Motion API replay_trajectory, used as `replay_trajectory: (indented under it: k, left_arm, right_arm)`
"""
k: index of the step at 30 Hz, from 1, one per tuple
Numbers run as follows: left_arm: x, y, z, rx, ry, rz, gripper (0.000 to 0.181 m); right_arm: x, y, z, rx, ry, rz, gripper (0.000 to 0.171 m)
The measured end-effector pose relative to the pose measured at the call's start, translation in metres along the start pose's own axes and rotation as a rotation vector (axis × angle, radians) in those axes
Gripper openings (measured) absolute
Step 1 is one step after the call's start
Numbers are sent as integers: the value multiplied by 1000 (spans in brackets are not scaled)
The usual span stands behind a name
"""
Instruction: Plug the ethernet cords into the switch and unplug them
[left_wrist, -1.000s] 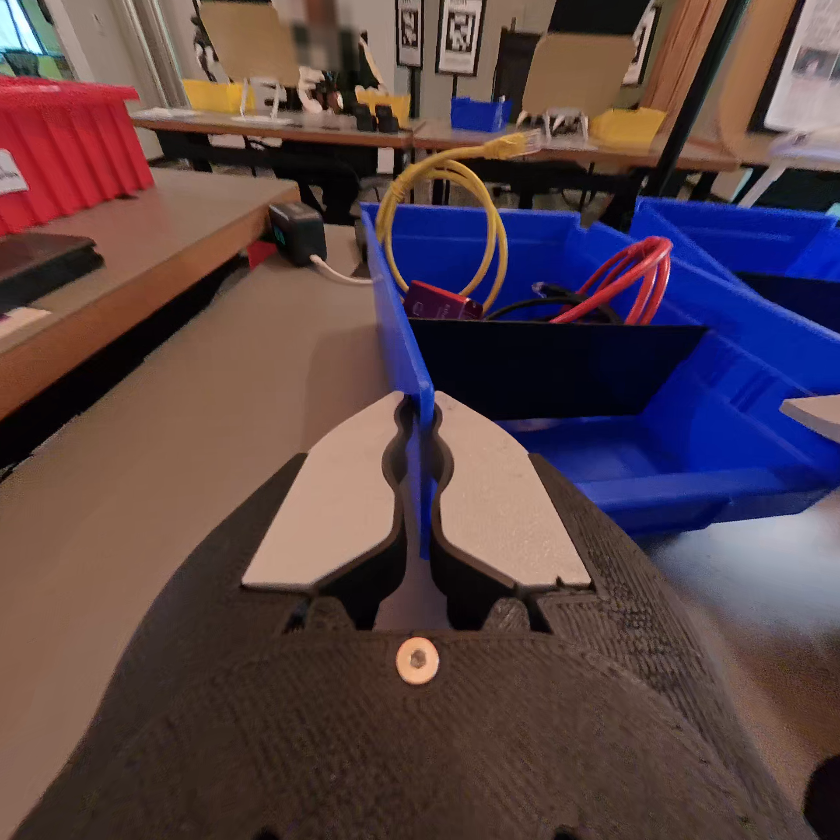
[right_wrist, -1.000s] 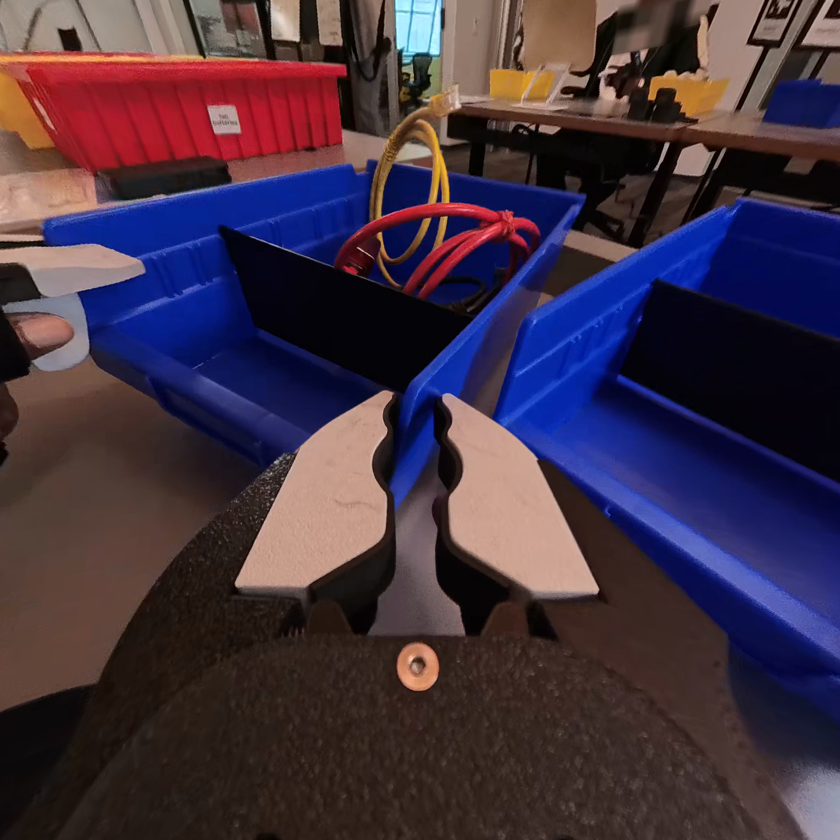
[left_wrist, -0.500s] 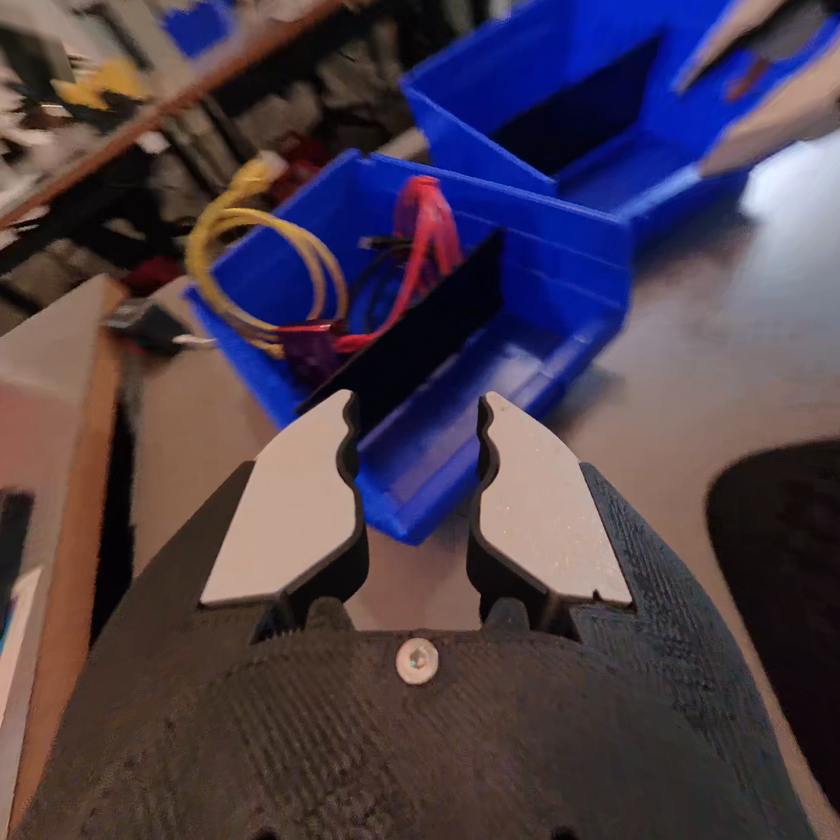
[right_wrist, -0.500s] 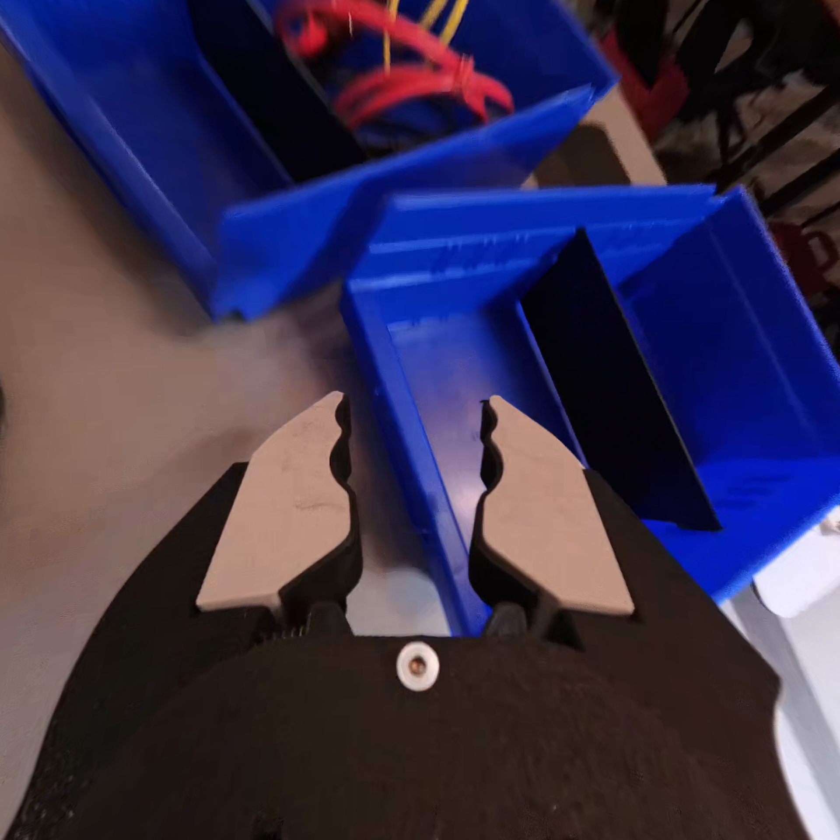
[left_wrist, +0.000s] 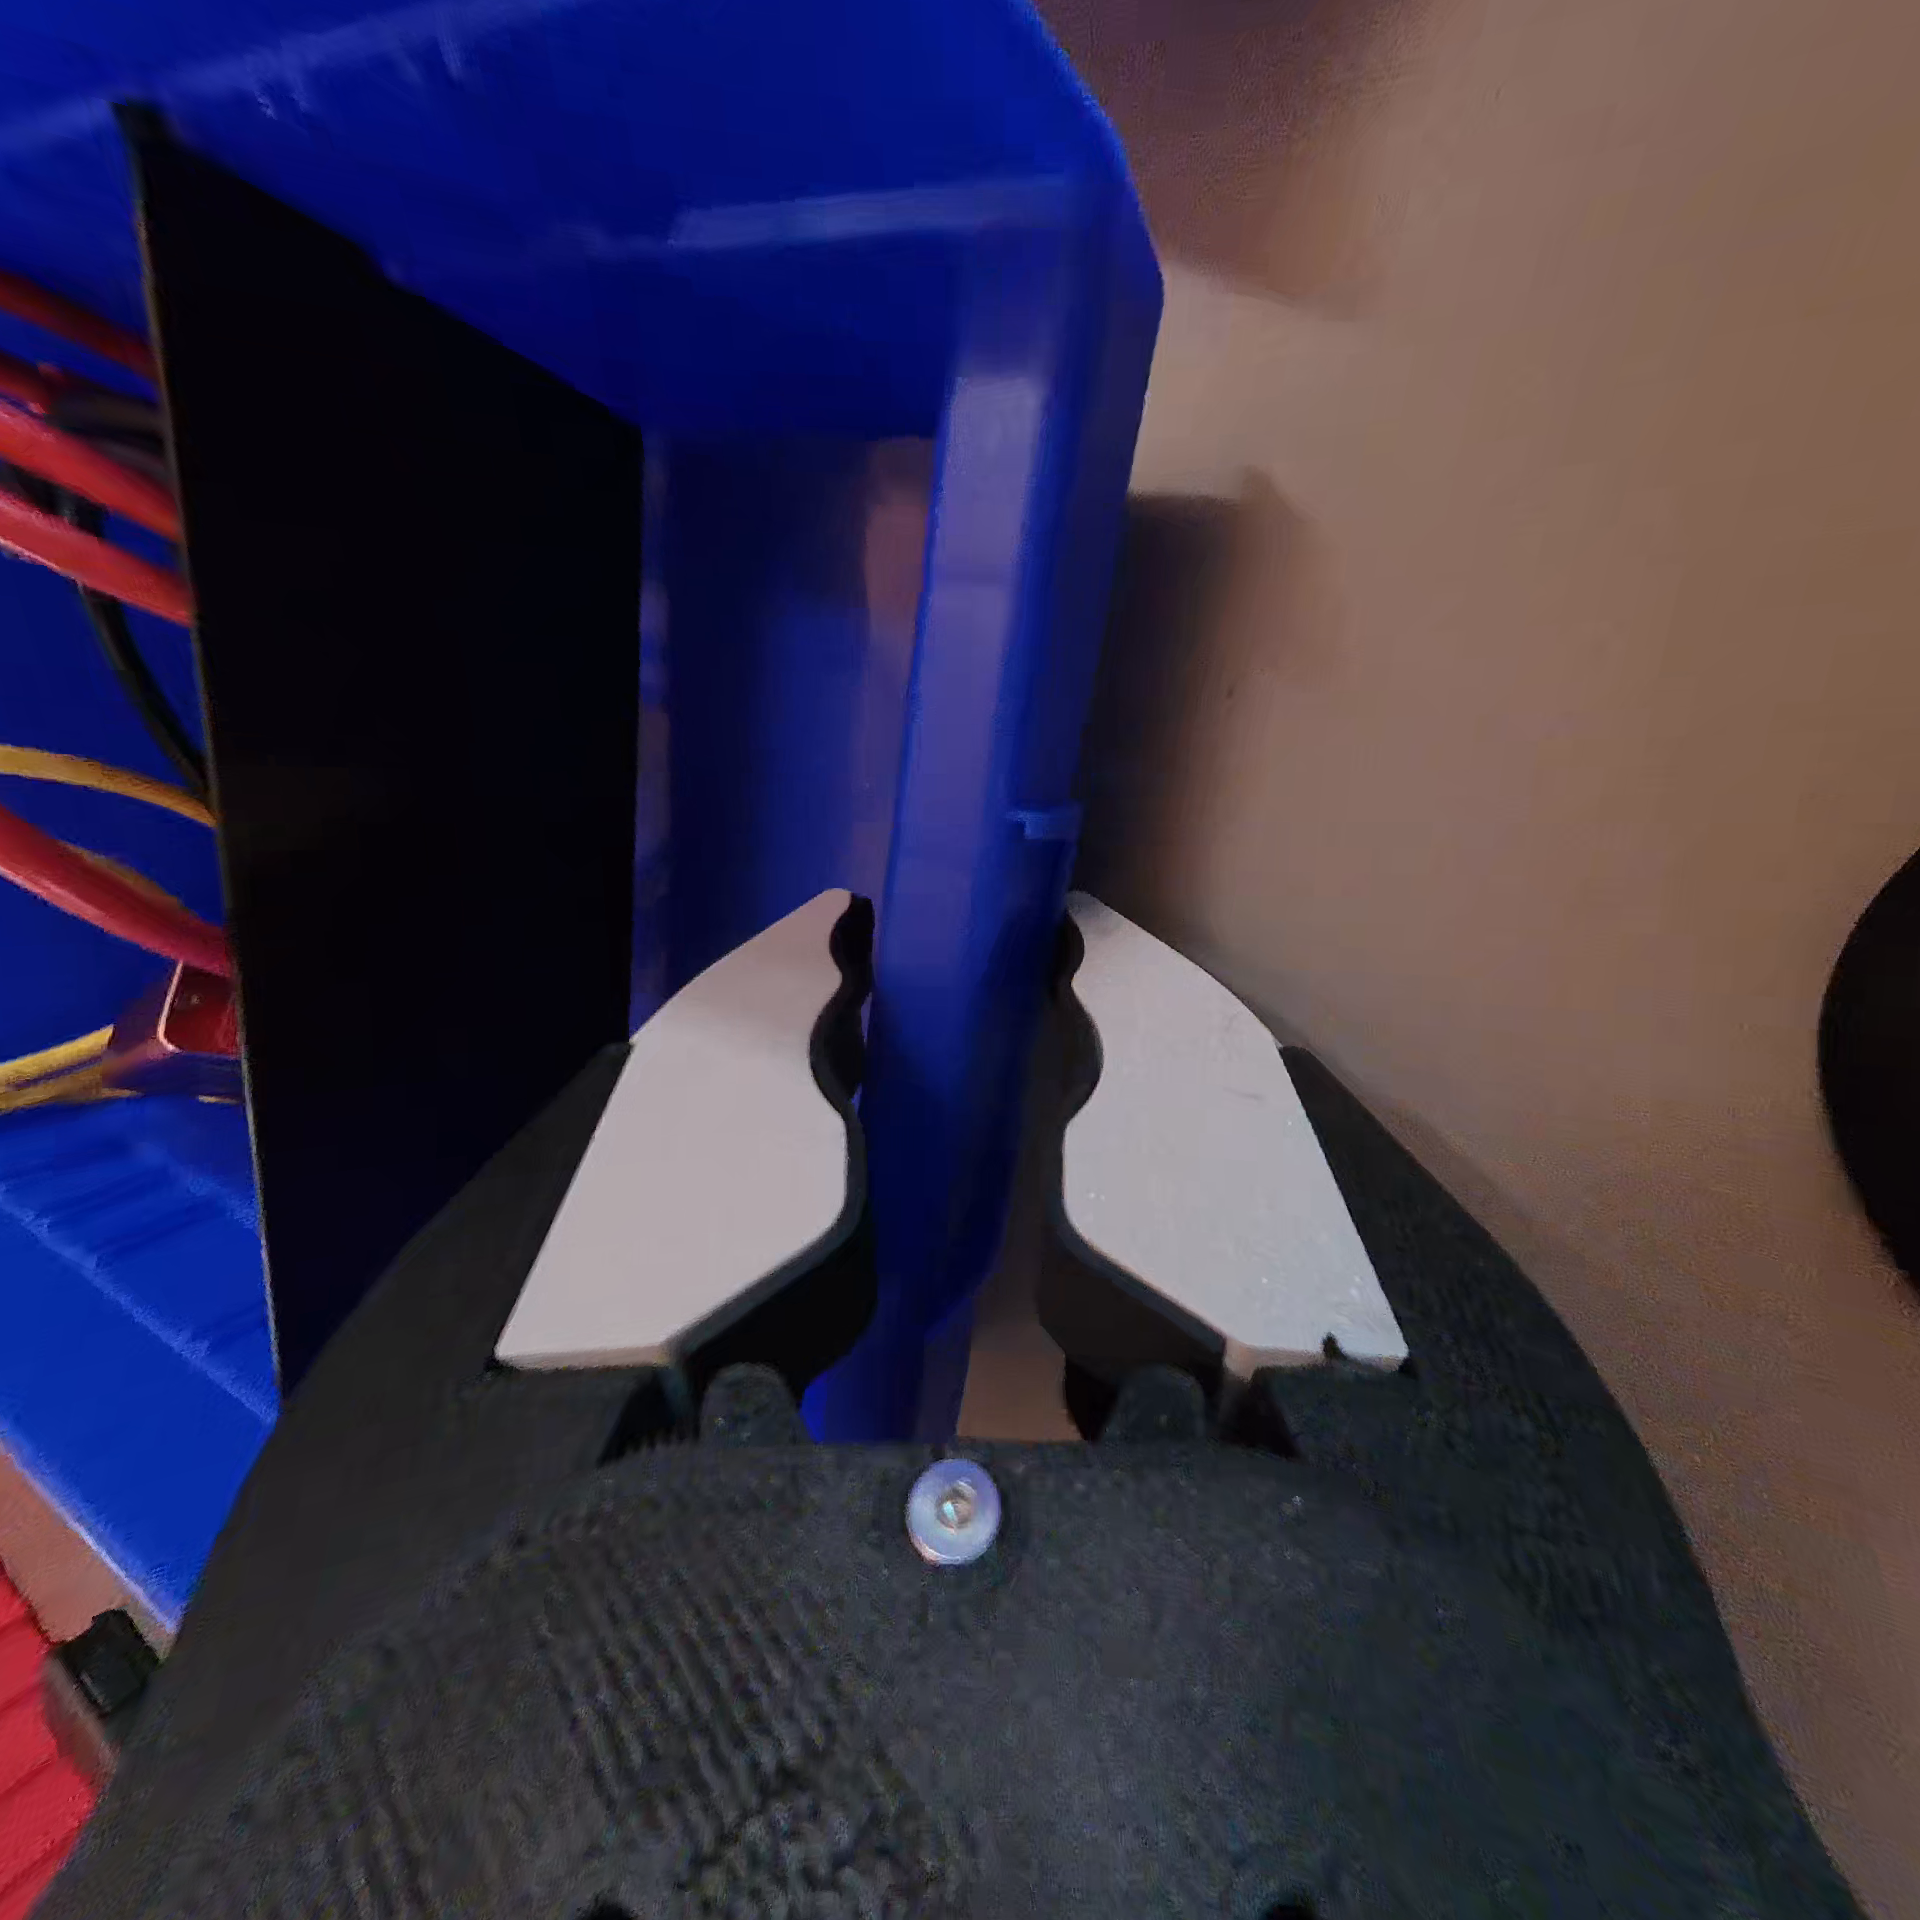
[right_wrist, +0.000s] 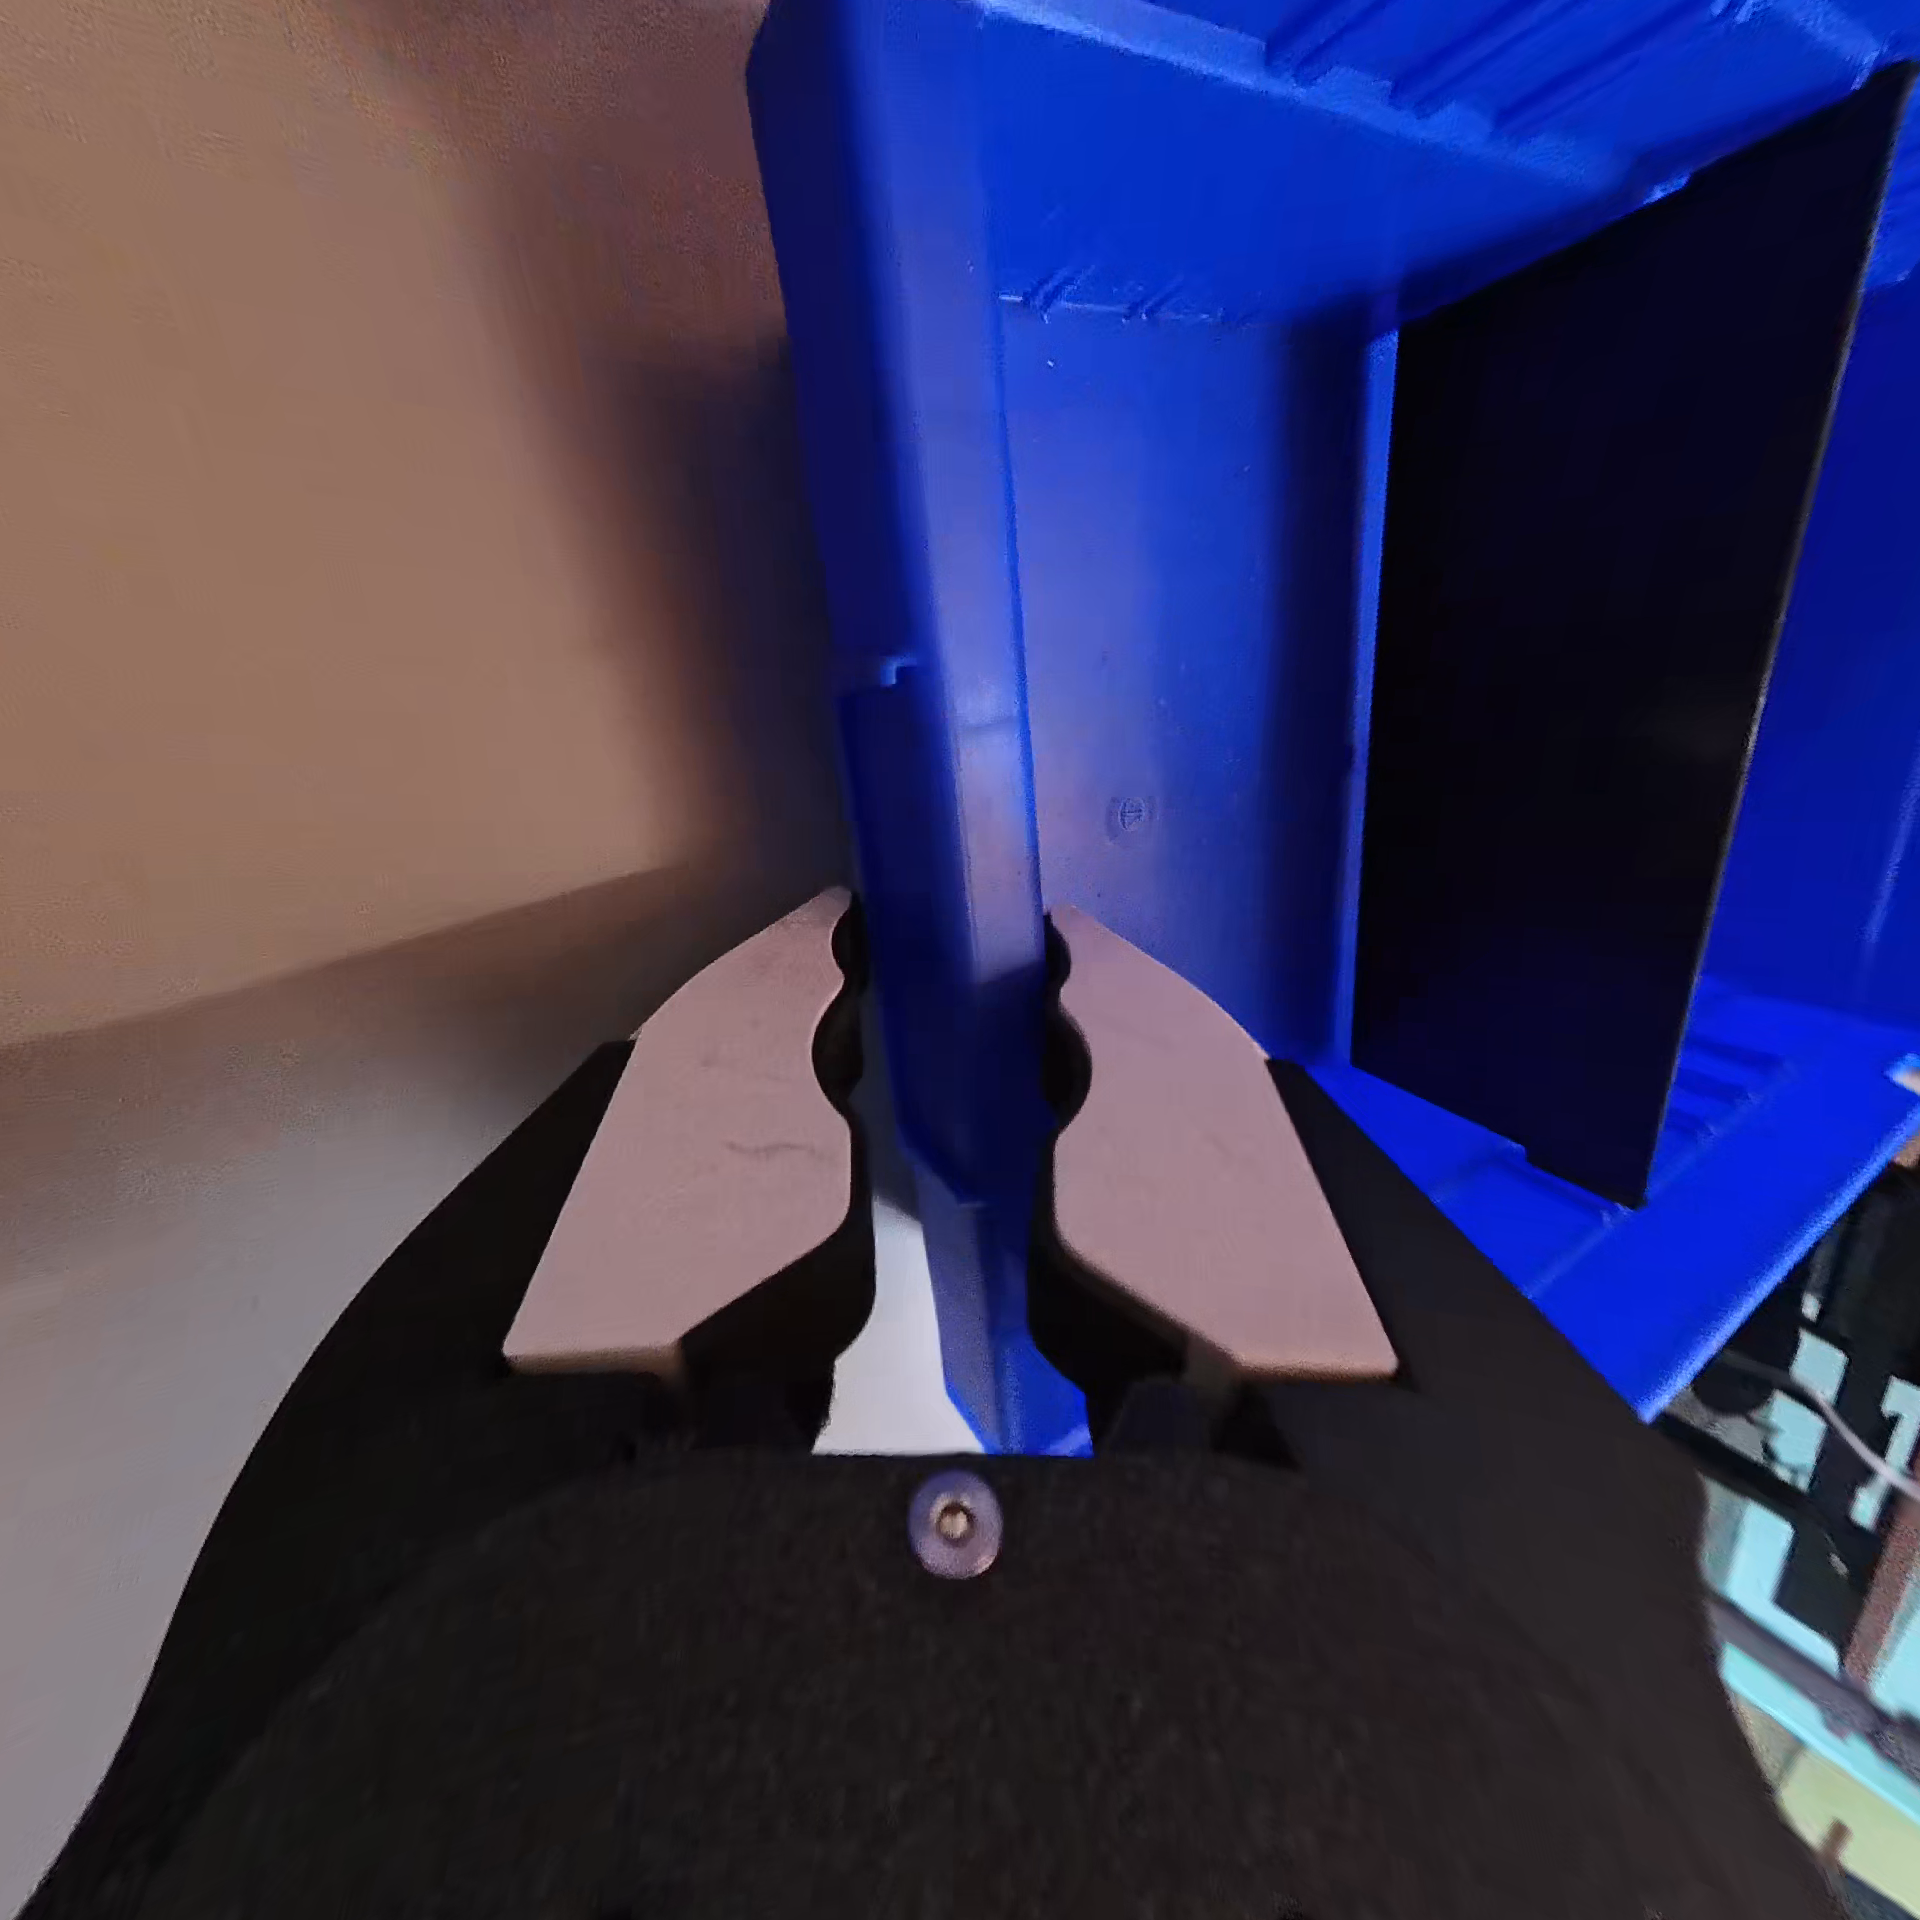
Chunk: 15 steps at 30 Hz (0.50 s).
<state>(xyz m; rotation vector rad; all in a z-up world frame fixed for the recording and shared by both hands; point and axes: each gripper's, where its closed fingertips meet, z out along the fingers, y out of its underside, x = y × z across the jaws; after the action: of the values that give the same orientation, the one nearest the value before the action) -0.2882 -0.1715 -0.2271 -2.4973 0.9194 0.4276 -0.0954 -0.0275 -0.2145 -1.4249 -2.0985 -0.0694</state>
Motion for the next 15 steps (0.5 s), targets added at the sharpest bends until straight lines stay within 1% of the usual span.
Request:
replay_trajectory:
  k: [5,8,11,15]
  left_arm:
    - [3,-15,3,60,-23,-22,33]
    - [3,-22,5,83,-26,-21,32]
    - [1,-29,8,71,-38,-15,32]
    - [-6,-38,15,70,-37,-15,32]
  right_arm:
    - [-21,83,-43,-34,40,78,33]
    - [-29,138,-63,-91,71,121,34]
    - [-25,182,-74,-135,123,156,34]
    - [-11,227,-80,-198,170,225,32]
